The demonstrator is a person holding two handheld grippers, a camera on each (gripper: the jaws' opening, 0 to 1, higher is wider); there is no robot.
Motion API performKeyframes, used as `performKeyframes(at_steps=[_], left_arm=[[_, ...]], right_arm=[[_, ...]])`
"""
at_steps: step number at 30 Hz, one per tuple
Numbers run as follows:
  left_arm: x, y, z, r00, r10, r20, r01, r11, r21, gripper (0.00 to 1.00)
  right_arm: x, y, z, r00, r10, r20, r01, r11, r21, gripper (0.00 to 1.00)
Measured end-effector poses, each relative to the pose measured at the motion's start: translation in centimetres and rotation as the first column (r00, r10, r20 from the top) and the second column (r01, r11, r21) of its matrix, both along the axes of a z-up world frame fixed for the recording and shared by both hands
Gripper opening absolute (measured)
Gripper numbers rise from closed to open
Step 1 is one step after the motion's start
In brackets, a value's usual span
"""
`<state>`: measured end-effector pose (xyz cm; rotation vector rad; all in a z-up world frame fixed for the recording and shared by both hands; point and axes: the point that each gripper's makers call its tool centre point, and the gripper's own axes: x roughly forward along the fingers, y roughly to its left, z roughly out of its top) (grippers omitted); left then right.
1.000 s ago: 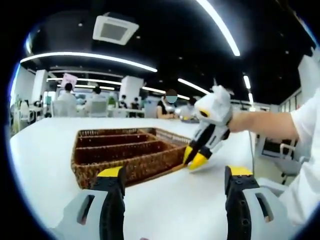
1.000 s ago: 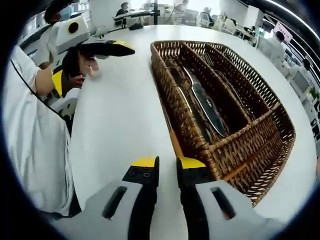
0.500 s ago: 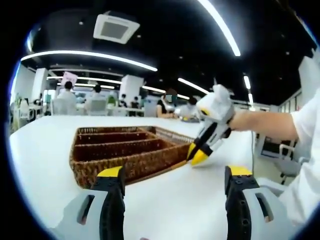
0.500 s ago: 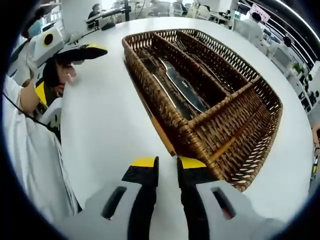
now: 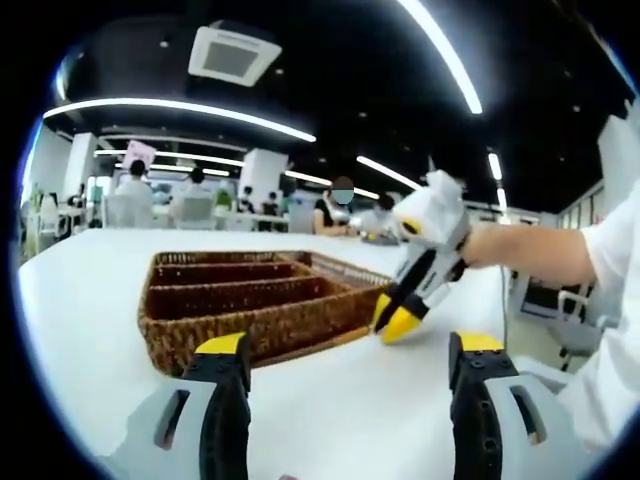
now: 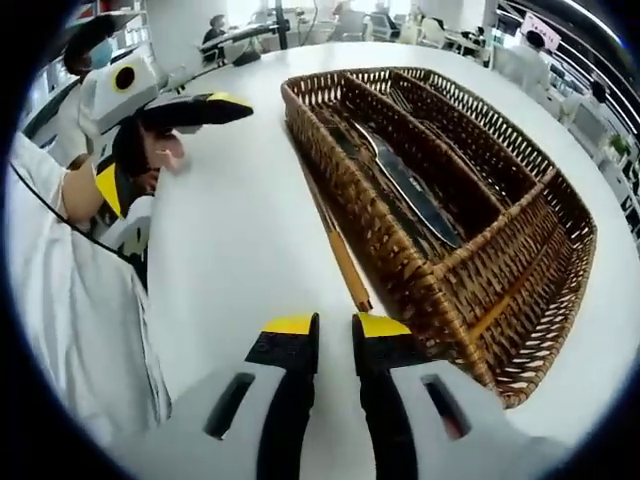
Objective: Arrange the knives, forks, and spoons in their matching storage slots by inserting each utensil handle-first until every utensil is classified and aligned in the correct compartment
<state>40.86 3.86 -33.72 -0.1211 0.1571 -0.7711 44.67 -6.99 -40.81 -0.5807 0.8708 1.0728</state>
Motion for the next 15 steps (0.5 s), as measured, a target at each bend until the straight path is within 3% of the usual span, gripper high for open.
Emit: performKeyframes(at_steps=[7,15], left_arm=[[-0.1,0.0,0.1,1.0,0.001,0.002,-0.001,1.0,-0.001,0.82],[-0.2,0.1,0.1,1.0,0.003,0.001,-0.003,1.0,0.0,0.82]], right_arm=[[0.5,-0.1,0.5,0.999,-0.014,0.04,0.014,1.0,-0.019,0.14],[1.4,0.7,0.9,0.992,0.048,0.116,-0.044,0.998,-0.037,0.16]])
